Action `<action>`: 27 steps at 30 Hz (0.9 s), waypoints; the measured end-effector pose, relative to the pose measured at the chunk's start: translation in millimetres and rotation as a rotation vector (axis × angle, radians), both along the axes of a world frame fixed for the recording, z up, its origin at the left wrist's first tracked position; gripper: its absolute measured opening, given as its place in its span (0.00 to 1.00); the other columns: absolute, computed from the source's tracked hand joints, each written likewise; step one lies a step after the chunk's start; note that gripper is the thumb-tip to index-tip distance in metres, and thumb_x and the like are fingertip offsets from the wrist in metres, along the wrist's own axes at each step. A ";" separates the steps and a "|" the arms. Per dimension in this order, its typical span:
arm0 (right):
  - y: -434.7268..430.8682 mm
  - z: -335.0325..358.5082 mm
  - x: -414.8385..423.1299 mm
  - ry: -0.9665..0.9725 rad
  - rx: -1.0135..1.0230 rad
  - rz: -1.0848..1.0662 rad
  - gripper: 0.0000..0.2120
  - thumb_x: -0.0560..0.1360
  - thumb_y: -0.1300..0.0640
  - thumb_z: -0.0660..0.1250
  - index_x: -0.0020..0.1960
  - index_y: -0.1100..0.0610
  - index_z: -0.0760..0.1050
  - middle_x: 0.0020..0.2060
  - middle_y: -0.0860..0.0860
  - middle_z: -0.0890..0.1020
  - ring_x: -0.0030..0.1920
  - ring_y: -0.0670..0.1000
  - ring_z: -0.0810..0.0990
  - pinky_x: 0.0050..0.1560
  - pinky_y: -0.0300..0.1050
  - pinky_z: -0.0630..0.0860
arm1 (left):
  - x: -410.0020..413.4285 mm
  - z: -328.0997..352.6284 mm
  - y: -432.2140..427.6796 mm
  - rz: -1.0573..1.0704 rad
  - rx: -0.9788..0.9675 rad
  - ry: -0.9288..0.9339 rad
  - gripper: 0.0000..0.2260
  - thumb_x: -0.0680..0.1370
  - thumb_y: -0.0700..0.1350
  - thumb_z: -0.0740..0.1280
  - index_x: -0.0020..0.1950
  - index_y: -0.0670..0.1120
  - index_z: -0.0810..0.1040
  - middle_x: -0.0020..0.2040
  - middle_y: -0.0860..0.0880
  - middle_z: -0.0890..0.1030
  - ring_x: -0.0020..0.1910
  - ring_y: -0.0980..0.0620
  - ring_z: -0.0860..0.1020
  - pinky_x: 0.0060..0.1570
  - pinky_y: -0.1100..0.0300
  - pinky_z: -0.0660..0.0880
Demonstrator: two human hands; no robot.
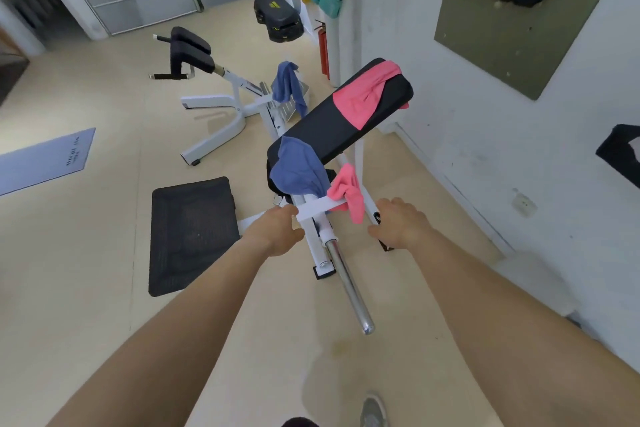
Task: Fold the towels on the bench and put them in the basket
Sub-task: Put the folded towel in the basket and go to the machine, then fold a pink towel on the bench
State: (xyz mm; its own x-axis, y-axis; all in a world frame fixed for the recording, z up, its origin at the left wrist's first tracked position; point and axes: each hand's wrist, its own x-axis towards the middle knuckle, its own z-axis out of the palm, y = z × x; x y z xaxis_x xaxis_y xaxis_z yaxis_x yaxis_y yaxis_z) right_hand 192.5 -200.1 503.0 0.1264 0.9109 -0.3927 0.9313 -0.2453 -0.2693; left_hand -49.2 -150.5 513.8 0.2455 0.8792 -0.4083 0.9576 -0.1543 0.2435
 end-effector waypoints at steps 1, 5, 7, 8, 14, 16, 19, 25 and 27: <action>16.6 -5.1 2.6 0.003 -0.009 -0.003 0.24 0.77 0.47 0.64 0.70 0.51 0.64 0.60 0.57 0.71 0.61 0.60 0.72 0.59 0.53 0.71 | 3.8 -7.0 18.6 -0.006 -0.020 0.006 0.25 0.81 0.52 0.64 0.76 0.49 0.64 0.71 0.46 0.72 0.66 0.46 0.73 0.63 0.53 0.72; 85.6 -37.3 8.8 0.022 -0.055 -0.062 0.23 0.76 0.47 0.64 0.68 0.52 0.65 0.61 0.56 0.72 0.62 0.60 0.72 0.59 0.53 0.71 | 22.1 -38.7 95.6 -0.063 -0.055 0.021 0.23 0.81 0.51 0.64 0.74 0.47 0.66 0.69 0.46 0.74 0.64 0.45 0.74 0.61 0.53 0.72; 123.1 -59.2 11.0 0.036 -0.080 -0.113 0.23 0.76 0.46 0.64 0.67 0.55 0.67 0.61 0.56 0.72 0.62 0.60 0.73 0.58 0.52 0.71 | 33.1 -59.9 139.1 -0.103 -0.078 0.021 0.21 0.81 0.51 0.63 0.73 0.46 0.68 0.66 0.45 0.76 0.61 0.45 0.76 0.58 0.54 0.72; 140.5 -70.6 11.4 0.045 -0.095 -0.138 0.24 0.76 0.45 0.64 0.67 0.55 0.67 0.61 0.56 0.72 0.62 0.60 0.73 0.58 0.52 0.71 | 37.8 -72.4 160.4 -0.130 -0.091 0.028 0.21 0.81 0.51 0.63 0.73 0.45 0.68 0.66 0.45 0.76 0.61 0.45 0.76 0.57 0.54 0.72; 234.6 -141.0 16.4 0.138 -0.207 -0.304 0.26 0.77 0.46 0.65 0.70 0.57 0.66 0.63 0.57 0.71 0.59 0.61 0.77 0.55 0.50 0.74 | 63.6 -164.4 277.0 -0.255 -0.235 -0.016 0.25 0.82 0.51 0.62 0.77 0.46 0.62 0.71 0.45 0.71 0.68 0.45 0.72 0.63 0.54 0.68; 262.4 -163.4 19.2 0.148 -0.239 -0.330 0.26 0.77 0.47 0.66 0.70 0.58 0.66 0.63 0.58 0.71 0.58 0.61 0.78 0.52 0.49 0.73 | 74.2 -188.7 305.9 -0.267 -0.287 -0.075 0.25 0.81 0.49 0.64 0.77 0.45 0.63 0.71 0.45 0.72 0.68 0.45 0.72 0.63 0.55 0.68; 300.4 -193.3 24.5 0.167 -0.245 -0.375 0.26 0.76 0.48 0.67 0.70 0.58 0.67 0.62 0.58 0.71 0.57 0.62 0.78 0.54 0.51 0.75 | 98.5 -222.3 342.7 -0.274 -0.296 -0.154 0.20 0.77 0.47 0.68 0.68 0.44 0.71 0.61 0.44 0.77 0.62 0.41 0.75 0.58 0.51 0.72; 349.1 -239.0 19.3 0.342 -0.105 -0.407 0.19 0.75 0.53 0.66 0.65 0.56 0.73 0.56 0.54 0.80 0.52 0.58 0.79 0.50 0.52 0.77 | 129.1 -291.2 375.3 -0.244 -0.376 -0.311 0.14 0.74 0.50 0.67 0.58 0.50 0.76 0.48 0.51 0.80 0.47 0.46 0.79 0.48 0.51 0.77; 351.3 -246.1 15.0 0.322 -0.044 -0.440 0.18 0.76 0.55 0.67 0.65 0.56 0.74 0.55 0.53 0.81 0.54 0.57 0.79 0.53 0.54 0.77 | 129.8 -288.3 379.4 -0.187 -0.345 -0.353 0.10 0.77 0.43 0.63 0.57 0.48 0.79 0.46 0.49 0.82 0.45 0.46 0.79 0.45 0.54 0.76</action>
State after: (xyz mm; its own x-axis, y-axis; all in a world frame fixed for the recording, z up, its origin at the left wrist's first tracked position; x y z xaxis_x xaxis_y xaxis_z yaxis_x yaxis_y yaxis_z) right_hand 207.4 151.2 256.9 0.3588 0.7812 -0.5109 0.6107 -0.6104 -0.5044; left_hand 80.6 228.9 225.5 0.5602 0.6364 -0.5303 0.7720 -0.1689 0.6128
